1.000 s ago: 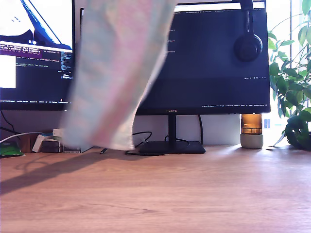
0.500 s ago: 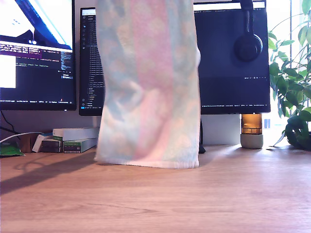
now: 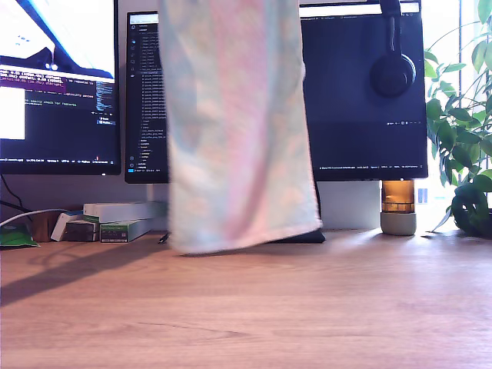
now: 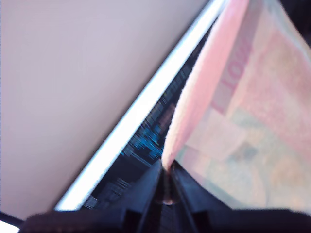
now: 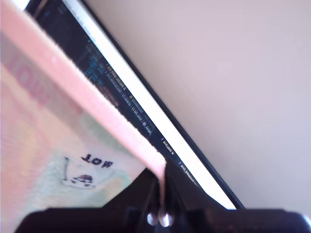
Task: Fold the tea towel to a neat square and place it to the right
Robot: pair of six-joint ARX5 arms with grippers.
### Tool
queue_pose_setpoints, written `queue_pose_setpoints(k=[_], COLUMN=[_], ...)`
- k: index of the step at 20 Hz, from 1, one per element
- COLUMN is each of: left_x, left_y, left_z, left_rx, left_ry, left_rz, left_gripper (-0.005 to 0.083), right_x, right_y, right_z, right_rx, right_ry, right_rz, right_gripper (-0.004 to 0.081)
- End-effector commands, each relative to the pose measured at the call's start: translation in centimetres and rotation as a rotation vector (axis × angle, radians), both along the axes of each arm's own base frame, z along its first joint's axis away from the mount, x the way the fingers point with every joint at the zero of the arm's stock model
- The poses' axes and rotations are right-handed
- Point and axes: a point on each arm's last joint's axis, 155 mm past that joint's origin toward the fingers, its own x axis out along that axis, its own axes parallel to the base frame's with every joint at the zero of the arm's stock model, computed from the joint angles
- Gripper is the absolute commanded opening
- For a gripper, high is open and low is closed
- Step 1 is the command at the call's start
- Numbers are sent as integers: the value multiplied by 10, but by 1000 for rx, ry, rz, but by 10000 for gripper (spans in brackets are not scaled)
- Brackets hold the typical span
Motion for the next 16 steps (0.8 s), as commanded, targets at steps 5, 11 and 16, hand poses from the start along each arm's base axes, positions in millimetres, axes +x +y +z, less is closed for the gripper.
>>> queue_pose_setpoints(k=[5,11,16], left_x=[4,-6,-1], left_y=[8,-2,-3], left_z=[-20,-26,-10], left_rx=[33,48,33], left_ry=[67,90,23], left_rz=[16,-60,-56], left_gripper=[-24,-24,-24], right_x=[9,2,-2], right_y=[-9,-9,-12], right_z=[-21,-47,-59], right_rx=[-10,-35,-39], right_ry=[64,171,222], right_rz=[-35,-26,-39], right_gripper=[-11,-11,-11])
